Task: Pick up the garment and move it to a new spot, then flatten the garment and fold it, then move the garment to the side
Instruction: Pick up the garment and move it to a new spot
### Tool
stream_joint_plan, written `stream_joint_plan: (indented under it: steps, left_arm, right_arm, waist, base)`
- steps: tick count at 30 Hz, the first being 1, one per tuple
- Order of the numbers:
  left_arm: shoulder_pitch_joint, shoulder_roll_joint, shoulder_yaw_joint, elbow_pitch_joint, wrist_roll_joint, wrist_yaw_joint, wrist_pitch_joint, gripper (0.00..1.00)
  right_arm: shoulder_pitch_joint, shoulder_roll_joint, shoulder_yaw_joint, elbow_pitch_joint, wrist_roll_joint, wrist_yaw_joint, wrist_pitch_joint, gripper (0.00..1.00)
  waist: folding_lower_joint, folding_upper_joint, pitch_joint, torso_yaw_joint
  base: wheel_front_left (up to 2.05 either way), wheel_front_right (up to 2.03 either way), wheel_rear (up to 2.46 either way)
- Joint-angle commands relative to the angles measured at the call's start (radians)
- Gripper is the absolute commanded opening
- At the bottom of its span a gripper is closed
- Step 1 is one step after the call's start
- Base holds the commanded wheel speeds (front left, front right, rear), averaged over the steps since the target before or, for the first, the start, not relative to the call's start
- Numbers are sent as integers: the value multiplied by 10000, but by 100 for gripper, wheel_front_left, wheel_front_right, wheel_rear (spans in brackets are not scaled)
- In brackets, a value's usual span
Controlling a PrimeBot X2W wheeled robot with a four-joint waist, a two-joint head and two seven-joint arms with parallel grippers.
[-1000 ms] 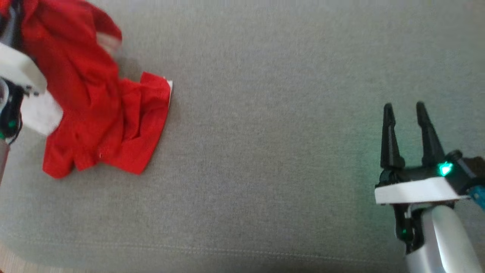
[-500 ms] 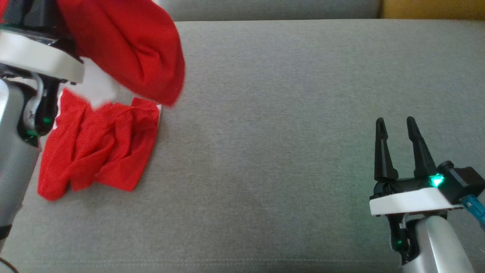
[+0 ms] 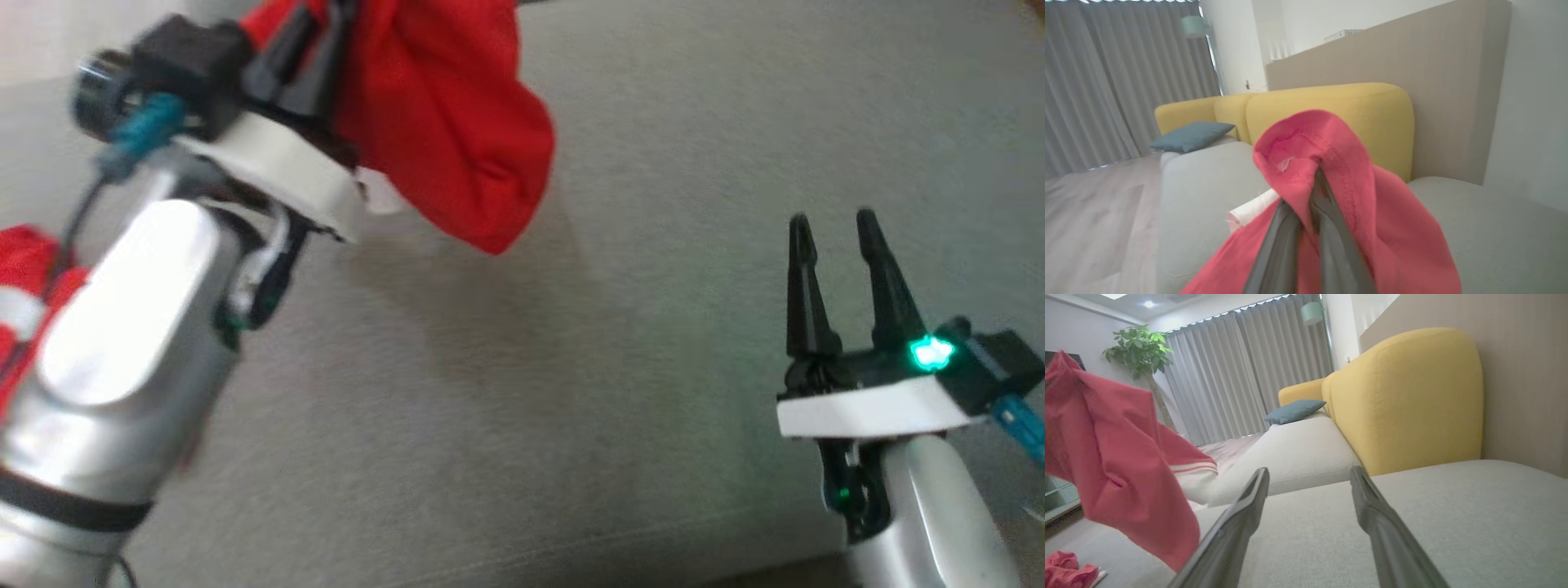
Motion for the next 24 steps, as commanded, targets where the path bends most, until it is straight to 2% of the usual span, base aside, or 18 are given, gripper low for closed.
stream_joint_plan:
  steps: [1, 8, 9, 10, 14, 17, 24]
  left_arm:
    - [-720, -20, 242, 56, 156, 62, -22, 0]
    - [-1180, -1340, -305, 2002, 321, 131, -438, 0]
    - [-1256, -1491, -374, 2339, 373, 139, -532, 62]
    - [-1328, -1625, -450, 2679, 412, 120, -593, 100]
    - [-1614, -1978, -457, 3697, 432, 46, -1061, 100]
    - [-1711, -2040, -376, 3986, 409, -8, -1270, 100]
    - [-1543, -1771, 134, 4214, 322, -124, -1633, 100]
  right_arm:
    - [-520, -56, 366, -495, 128, 40, -106, 100]
    - [-765, -56, 1020, -1000, 513, 40, -106, 100]
    - [-758, -56, 1089, -1038, 552, 40, -106, 100]
    - [-745, -56, 1136, -1066, 583, 40, -106, 100]
    - [-697, -56, 1117, -1147, 645, 40, -107, 100]
    - [-667, -56, 976, -1160, 633, 40, -107, 100]
    - [-544, -56, 608, -943, 387, 40, -107, 100]
  waist:
    - [0, -1, 462, -910]
    - [0, -1, 1042, -2130]
    - [0, -1, 1093, -2241]
    - [0, -1, 1135, -2326]
    - [0, -1, 1207, -2395]
    - [0, -1, 1181, -2230]
    - [0, -1, 778, -1033]
  base:
    - [0, 0, 0]
    - [0, 0, 0]
    - [0, 0, 0]
    - [0, 0, 0]
    - [0, 0, 0]
    - [0, 0, 0]
    - [0, 0, 0]
